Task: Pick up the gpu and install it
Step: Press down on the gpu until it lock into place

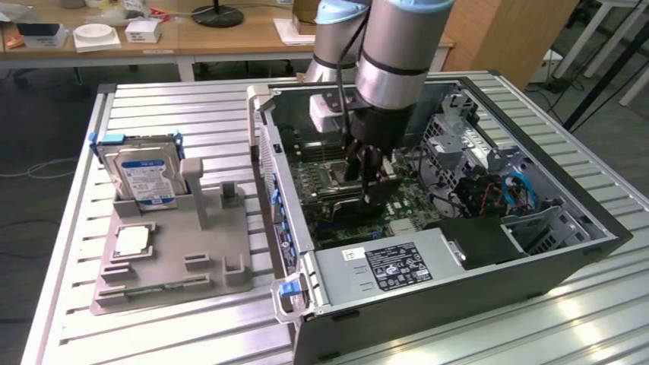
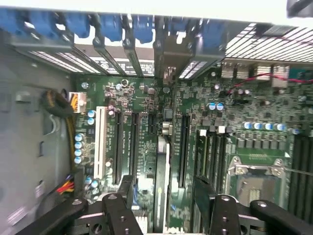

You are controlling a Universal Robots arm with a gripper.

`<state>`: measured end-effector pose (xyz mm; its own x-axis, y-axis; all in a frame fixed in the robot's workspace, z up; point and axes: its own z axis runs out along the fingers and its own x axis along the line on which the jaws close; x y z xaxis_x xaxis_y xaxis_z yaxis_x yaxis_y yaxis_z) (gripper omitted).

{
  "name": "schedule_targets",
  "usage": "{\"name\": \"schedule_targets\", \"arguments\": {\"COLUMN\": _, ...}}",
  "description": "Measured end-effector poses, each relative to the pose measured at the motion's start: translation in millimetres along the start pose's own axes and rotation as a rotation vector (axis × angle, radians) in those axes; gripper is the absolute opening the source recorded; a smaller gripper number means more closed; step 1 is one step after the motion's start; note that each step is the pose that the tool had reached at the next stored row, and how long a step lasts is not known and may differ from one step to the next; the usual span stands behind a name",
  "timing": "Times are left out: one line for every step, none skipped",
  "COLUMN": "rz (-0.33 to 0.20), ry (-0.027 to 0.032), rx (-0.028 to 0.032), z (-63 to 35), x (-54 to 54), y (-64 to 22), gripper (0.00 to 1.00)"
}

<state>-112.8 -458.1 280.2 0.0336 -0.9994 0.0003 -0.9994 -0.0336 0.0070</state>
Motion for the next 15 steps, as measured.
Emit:
{"name": "schedule_targets", "arguments": {"rz": 0.000, "ry": 0.0001, "rx": 0.0000, "z": -4.5, "x": 0.0, "y": 0.0, "gripper": 0.63}}
{"name": "schedule_targets", "arguments": {"rz": 0.000, "ry": -0.0012, "rx": 0.0001, "z": -7.8, "x": 0.0, "y": 0.0, "gripper": 0.63}}
{"name": "schedule_targets", "arguments": {"rz": 0.000, "ry": -0.0023, "rx": 0.0003, "z": -7.8, "x": 0.1, "y": 0.0, "gripper": 0.62}}
{"name": "schedule_targets", "arguments": {"rz": 0.000, "ry": -0.0021, "rx": 0.0002, "z": -7.8, "x": 0.1, "y": 0.0, "gripper": 0.55}}
{"name": "schedule_targets", "arguments": {"rz": 0.000, "ry": -0.0022, "rx": 0.0002, "z": -7.8, "x": 0.0, "y": 0.0, "gripper": 0.49}}
{"name": "schedule_targets", "arguments": {"rz": 0.000, "ry": -0.0023, "rx": 0.0002, "z": -7.8, "x": 0.0, "y": 0.0, "gripper": 0.49}}
{"name": "schedule_targets", "arguments": {"rz": 0.000, "ry": -0.0022, "rx": 0.0001, "z": -7.8, "x": 0.1, "y": 0.0, "gripper": 0.43}}
{"name": "schedule_targets", "arguments": {"rz": 0.000, "ry": -0.0022, "rx": 0.0001, "z": -7.8, "x": 0.1, "y": 0.1, "gripper": 0.43}}
{"name": "schedule_targets", "arguments": {"rz": 0.000, "ry": -0.0022, "rx": 0.0001, "z": -7.8, "x": 0.1, "y": 0.1, "gripper": 0.37}}
{"name": "schedule_targets", "arguments": {"rz": 0.000, "ry": -0.0022, "rx": 0.0001, "z": -7.8, "x": 0.1, "y": 0.1, "gripper": 0.32}}
{"name": "schedule_targets", "arguments": {"rz": 0.000, "ry": -0.0021, "rx": 0.0000, "z": -7.9, "x": 0.1, "y": 0.1, "gripper": 0.26}}
{"name": "schedule_targets", "arguments": {"rz": 0.000, "ry": -0.0020, "rx": 0.0000, "z": -7.8, "x": 0.1, "y": 0.1, "gripper": 0.26}}
{"name": "schedule_targets", "arguments": {"rz": 0.000, "ry": -0.0019, "rx": -0.0001, "z": -7.7, "x": 0.1, "y": 0.1, "gripper": 0.20}}
{"name": "schedule_targets", "arguments": {"rz": 0.000, "ry": -0.0022, "rx": 0.0001, "z": -7.1, "x": 0.0, "y": 0.0, "gripper": 0.20}}
{"name": "schedule_targets", "arguments": {"rz": 0.000, "ry": -0.0023, "rx": 0.0002, "z": -6.2, "x": 0.0, "y": 0.1, "gripper": 0.14}}
